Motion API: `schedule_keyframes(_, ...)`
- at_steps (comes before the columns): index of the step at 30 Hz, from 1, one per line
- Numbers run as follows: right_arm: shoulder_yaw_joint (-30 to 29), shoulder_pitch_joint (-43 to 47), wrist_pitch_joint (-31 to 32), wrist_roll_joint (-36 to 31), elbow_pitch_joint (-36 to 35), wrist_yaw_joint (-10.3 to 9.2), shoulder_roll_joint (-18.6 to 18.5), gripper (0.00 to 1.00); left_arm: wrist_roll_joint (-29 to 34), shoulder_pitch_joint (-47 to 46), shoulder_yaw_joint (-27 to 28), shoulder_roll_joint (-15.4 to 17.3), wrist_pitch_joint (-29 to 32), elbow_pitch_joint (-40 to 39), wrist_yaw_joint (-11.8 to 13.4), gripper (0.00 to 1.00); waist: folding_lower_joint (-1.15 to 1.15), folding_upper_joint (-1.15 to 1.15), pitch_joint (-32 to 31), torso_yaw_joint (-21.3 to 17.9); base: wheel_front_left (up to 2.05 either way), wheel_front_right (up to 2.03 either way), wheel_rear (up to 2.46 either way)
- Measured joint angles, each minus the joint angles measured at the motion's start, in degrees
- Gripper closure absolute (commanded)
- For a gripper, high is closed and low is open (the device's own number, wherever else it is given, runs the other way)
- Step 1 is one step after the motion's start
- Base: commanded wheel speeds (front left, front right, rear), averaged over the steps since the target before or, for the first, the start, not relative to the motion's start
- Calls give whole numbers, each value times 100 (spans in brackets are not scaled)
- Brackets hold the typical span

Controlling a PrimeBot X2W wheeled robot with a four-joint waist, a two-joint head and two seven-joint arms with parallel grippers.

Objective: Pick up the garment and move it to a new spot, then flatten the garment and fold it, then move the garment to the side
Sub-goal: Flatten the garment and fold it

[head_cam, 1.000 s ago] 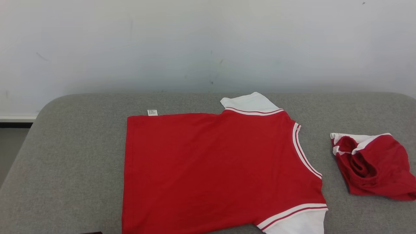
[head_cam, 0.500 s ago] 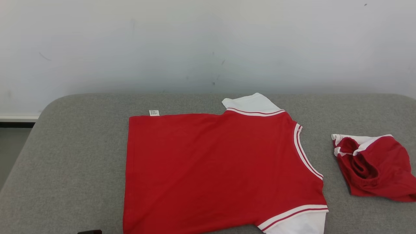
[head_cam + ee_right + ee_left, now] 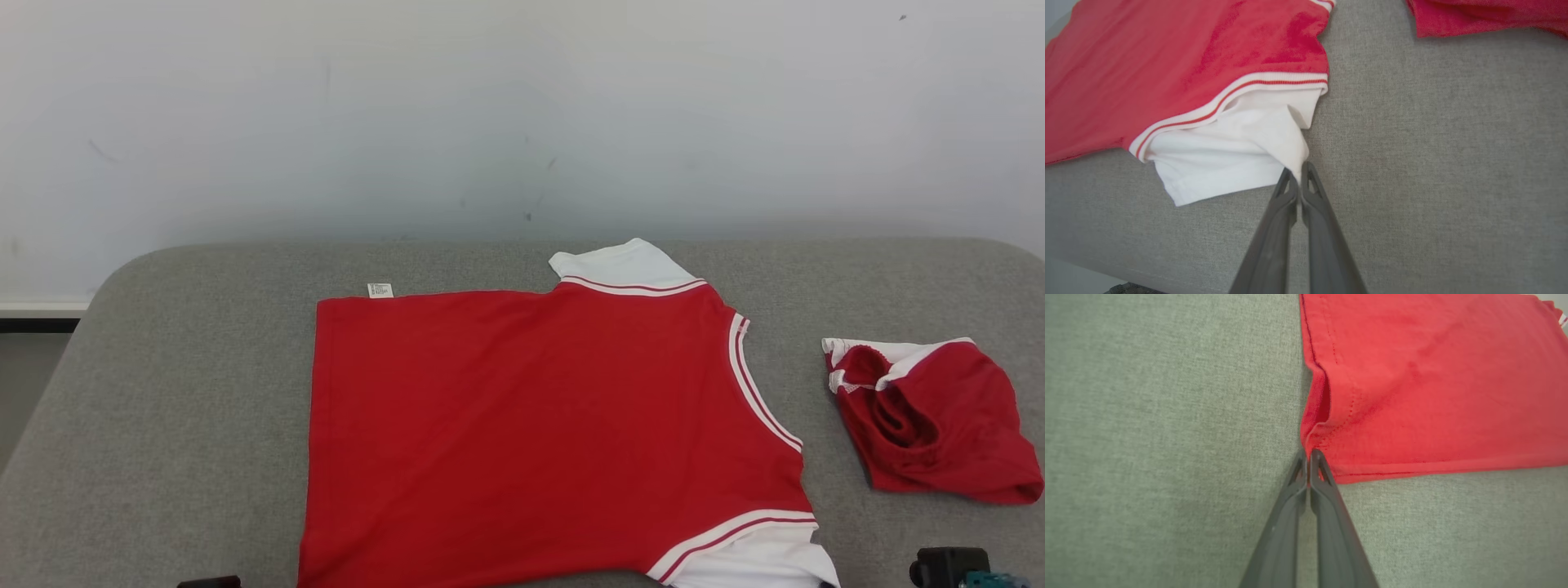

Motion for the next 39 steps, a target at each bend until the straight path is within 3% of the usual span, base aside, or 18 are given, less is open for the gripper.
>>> schedule_keyframes(13, -355, 3, -227, 423, -832, 252, -51, 100, 176, 113, -8, 194, -471, -747, 66, 100, 0, 0, -74, -6, 0, 0, 0)
schedule_keyframes(23, -539, -338, -138, 420, -1103, 249, -335, 100, 131, 257, -216, 323, -129, -1328, -97, 100, 0, 0, -103, 45, 0, 0, 0)
schedule_keyframes(30, -367, -881, 108, 337, -923, 249, -397, 100, 113, 144, -147, 566, 153, -1460, -102, 100, 0, 0, -86, 102, 0, 0, 0)
schedule_keyframes(39, -67, -1795, 572, 209, -19, 310, -423, 100, 82, -399, -162, 564, 597, -1407, -152, 100, 0, 0, -5, 118, 0, 0, 0)
